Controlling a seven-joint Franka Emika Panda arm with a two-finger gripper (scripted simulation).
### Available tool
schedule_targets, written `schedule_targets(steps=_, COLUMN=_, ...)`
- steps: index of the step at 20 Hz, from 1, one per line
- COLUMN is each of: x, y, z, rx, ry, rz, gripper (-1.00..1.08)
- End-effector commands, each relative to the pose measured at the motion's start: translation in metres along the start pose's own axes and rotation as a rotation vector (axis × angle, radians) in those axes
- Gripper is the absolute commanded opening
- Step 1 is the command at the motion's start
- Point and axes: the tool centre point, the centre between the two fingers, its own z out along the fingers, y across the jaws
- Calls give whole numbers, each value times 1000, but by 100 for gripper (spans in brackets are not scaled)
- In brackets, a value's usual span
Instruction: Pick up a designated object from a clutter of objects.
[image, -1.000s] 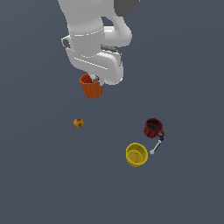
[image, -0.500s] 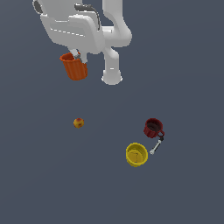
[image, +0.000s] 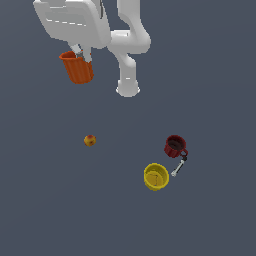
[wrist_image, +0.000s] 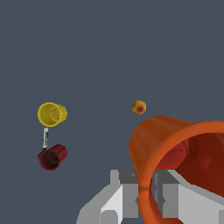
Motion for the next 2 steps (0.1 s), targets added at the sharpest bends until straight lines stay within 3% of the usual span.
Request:
schedule_targets(steps=1, x=0, y=-1, z=0, rx=0, ry=1, rz=-1, gripper=-100)
schedule_targets(steps=2, x=0, y=-1, z=0, rx=0, ry=1, rz=-1, gripper=-100)
